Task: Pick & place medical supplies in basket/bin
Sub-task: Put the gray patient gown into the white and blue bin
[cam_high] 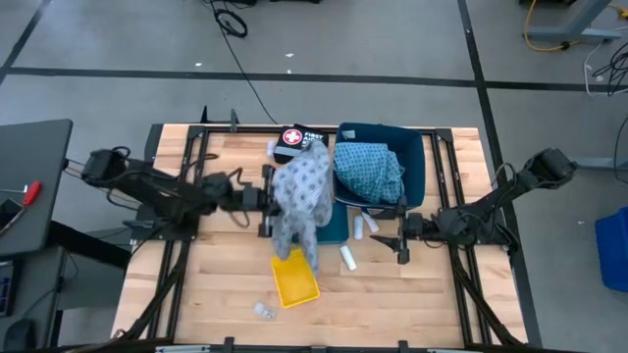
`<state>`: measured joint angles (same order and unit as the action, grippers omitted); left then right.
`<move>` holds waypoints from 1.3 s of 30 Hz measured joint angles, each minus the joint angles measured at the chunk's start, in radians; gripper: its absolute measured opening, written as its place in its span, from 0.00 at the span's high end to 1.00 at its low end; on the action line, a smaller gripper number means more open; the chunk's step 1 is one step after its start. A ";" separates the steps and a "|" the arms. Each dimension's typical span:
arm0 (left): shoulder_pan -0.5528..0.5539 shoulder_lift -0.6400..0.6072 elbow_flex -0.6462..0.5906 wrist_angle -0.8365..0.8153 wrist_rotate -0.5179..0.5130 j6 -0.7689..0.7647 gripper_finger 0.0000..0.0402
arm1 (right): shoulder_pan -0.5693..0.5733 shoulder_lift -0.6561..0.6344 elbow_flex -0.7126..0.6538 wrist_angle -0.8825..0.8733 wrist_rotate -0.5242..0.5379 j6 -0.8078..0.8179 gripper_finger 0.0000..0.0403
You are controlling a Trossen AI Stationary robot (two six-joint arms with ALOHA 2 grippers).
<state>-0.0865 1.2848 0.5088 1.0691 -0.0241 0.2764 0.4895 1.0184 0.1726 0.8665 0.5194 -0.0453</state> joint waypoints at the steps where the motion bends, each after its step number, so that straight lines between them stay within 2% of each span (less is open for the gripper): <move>1: 0.029 0.024 0.010 0.024 0.038 -0.014 0.94 | 0.009 -0.005 0.000 -0.005 0.000 -0.016 0.37; 5: 0.118 0.136 0.063 0.083 0.174 -0.076 0.94 | 0.063 -0.076 0.000 -0.105 0.025 -0.021 0.45; 9: 0.171 0.236 0.163 0.092 0.258 -0.102 0.94 | 0.146 -0.214 0.000 -0.276 0.089 0.019 0.56; 14: 0.222 0.352 0.337 0.019 0.353 -0.109 0.94 | 0.235 -0.373 0.000 -0.438 0.201 0.048 0.65; 19: 0.275 0.469 0.572 -0.177 0.414 -0.077 0.94 | 0.286 -0.448 0.000 -0.529 0.249 0.050 0.70; 28: 0.384 0.744 1.048 -0.596 0.514 -0.002 0.94 | 0.338 -0.457 0.000 -0.558 0.266 0.060 0.72; 32: 0.439 0.873 1.236 -0.737 0.606 -0.012 0.94 | 0.364 -0.457 0.000 -0.560 0.279 0.066 0.72; 39: 0.475 1.094 1.536 -1.058 0.632 -0.014 0.94 | 0.384 -0.457 0.000 -0.573 0.326 0.083 0.72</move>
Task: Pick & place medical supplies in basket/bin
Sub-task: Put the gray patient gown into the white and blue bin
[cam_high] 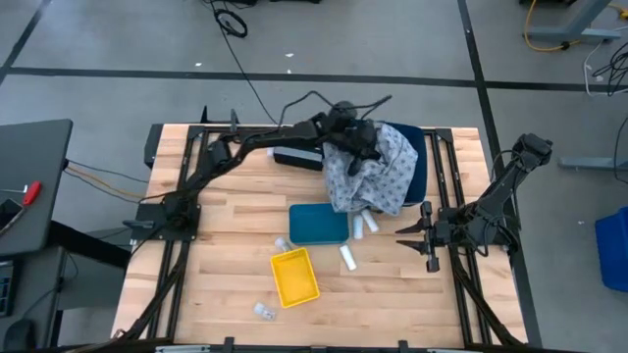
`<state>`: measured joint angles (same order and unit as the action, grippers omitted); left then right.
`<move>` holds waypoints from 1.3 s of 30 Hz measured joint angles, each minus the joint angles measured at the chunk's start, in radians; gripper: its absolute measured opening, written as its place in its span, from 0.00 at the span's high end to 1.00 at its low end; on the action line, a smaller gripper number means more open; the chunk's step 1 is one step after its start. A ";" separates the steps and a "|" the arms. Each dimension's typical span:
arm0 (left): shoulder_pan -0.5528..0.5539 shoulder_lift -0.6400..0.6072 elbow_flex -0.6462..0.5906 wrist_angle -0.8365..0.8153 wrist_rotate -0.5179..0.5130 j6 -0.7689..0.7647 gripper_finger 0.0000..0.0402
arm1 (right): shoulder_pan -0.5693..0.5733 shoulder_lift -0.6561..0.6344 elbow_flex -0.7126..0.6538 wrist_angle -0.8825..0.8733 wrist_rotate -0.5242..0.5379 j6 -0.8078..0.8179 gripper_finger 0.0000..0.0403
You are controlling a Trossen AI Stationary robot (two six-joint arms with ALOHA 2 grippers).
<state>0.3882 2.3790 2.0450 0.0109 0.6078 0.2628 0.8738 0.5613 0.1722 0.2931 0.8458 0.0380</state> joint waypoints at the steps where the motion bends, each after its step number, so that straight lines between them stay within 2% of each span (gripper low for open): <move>1: -0.001 0.027 0.035 -0.047 0.003 0.005 0.94 | 0.000 0.000 0.000 0.000 0.000 0.000 0.72; 6: -0.015 0.110 0.145 -0.245 -0.015 0.048 0.94 | 0.000 0.000 0.000 0.000 0.012 0.003 0.72; 10: -0.027 0.131 0.179 -0.365 -0.079 0.070 0.94 | 0.000 0.000 0.000 0.000 0.016 0.003 0.72; 17: -0.051 0.130 0.181 -0.422 -0.197 0.082 0.93 | 0.000 0.000 0.000 0.001 0.016 0.010 0.72; 19: -0.055 0.130 0.180 -0.422 -0.198 0.074 0.86 | 0.000 0.000 0.000 0.001 0.016 0.010 0.72; 23: -0.064 0.130 0.182 -0.424 -0.224 0.078 0.62 | 0.000 0.000 0.000 0.001 0.016 0.010 0.72; 26: -0.069 0.132 0.226 -0.472 -0.260 0.082 0.45 | 0.000 0.000 0.000 0.001 0.016 0.010 0.72; 29: -0.079 0.132 0.289 -0.538 -0.302 0.113 0.33 | -0.001 0.000 0.000 0.001 0.016 0.010 0.72; 33: -0.091 0.100 0.294 -0.579 -0.353 0.144 0.27 | 0.000 0.001 0.000 0.000 0.016 0.010 0.72; 39: -0.108 0.067 0.306 -0.615 -0.385 0.148 0.29 | 0.000 0.001 0.000 -0.003 0.016 0.010 0.72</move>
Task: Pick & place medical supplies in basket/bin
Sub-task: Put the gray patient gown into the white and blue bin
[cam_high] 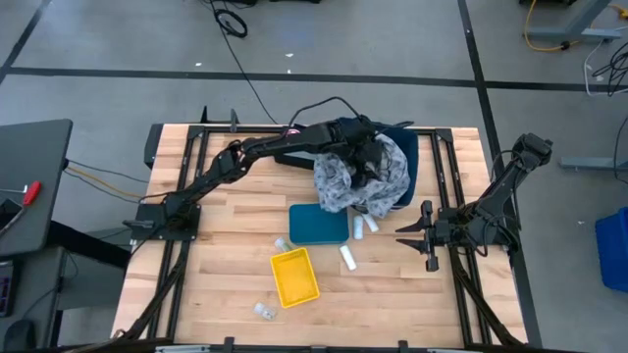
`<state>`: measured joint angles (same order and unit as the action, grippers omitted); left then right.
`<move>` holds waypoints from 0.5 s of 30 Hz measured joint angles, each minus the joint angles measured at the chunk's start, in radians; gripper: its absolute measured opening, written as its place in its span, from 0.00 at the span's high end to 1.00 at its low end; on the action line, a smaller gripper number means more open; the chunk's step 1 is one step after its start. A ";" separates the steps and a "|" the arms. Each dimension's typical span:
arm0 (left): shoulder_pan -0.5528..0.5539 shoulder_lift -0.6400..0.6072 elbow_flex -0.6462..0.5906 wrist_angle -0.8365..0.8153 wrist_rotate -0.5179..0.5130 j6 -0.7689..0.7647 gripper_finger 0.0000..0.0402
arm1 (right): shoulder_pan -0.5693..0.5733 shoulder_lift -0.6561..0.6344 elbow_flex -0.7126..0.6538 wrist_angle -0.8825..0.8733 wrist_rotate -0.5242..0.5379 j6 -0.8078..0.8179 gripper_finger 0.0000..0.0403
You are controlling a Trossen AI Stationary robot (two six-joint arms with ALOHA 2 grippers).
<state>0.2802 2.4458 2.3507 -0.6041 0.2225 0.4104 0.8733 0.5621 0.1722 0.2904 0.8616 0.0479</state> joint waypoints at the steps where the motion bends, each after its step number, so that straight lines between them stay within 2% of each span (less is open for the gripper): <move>1: 0.000 0.001 -0.001 -0.005 -0.006 0.001 0.29 | 0.000 0.000 0.000 -0.001 0.000 0.000 0.72; 7: -0.017 0.002 -0.002 -0.002 -0.015 0.018 0.30 | 0.000 0.000 0.000 -0.009 0.000 0.016 0.72; 15: -0.025 -0.014 0.004 -0.051 -0.097 0.055 0.30 | 0.000 0.000 0.000 -0.015 0.000 0.020 0.72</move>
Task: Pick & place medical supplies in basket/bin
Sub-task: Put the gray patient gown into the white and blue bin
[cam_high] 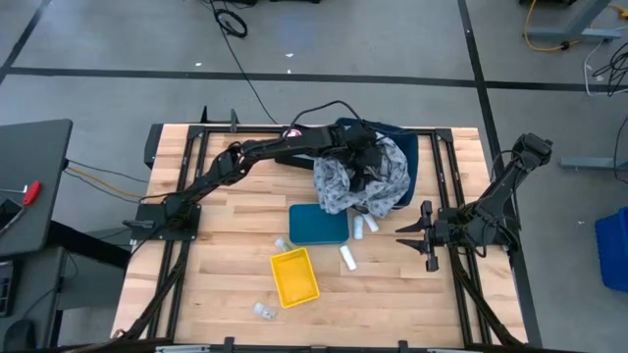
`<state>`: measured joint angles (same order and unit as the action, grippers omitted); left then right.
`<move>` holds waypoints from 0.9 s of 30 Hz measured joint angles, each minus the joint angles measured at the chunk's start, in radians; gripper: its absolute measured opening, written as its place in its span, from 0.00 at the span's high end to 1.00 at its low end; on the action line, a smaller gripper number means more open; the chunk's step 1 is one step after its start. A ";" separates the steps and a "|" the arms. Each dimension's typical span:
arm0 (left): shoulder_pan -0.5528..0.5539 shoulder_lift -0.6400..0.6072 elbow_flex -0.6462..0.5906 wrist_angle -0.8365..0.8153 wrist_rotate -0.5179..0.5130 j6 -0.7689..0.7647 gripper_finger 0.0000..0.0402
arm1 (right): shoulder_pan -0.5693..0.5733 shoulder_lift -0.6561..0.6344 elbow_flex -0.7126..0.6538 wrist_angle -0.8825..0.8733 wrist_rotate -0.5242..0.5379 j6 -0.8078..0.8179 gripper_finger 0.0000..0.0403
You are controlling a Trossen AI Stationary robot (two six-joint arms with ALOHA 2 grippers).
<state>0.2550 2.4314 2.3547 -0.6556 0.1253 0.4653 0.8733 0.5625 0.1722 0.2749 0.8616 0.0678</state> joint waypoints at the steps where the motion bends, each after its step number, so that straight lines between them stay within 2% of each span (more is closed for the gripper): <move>1: 0.000 -0.001 0.000 0.001 -0.006 0.003 0.30 | 0.000 0.000 0.000 -0.001 0.000 0.003 0.72; 13: -0.021 -0.073 0.002 -0.022 -0.086 -0.003 0.30 | 0.000 0.000 0.000 -0.003 0.004 0.005 0.72; 20: -0.047 -0.074 0.002 0.023 -0.026 -0.057 0.31 | 0.000 0.000 0.000 -0.004 0.018 0.005 0.72; 23: -0.059 -0.050 0.002 0.037 -0.029 -0.071 0.37 | 0.000 -0.001 0.000 -0.004 0.018 0.006 0.72; 27: -0.068 -0.037 0.001 0.044 -0.056 -0.082 0.55 | 0.000 0.000 0.000 -0.003 0.020 0.006 0.72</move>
<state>0.1867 2.3939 2.3558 -0.6111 0.0692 0.3831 0.8731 0.5621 0.1722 0.2718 0.8820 0.0742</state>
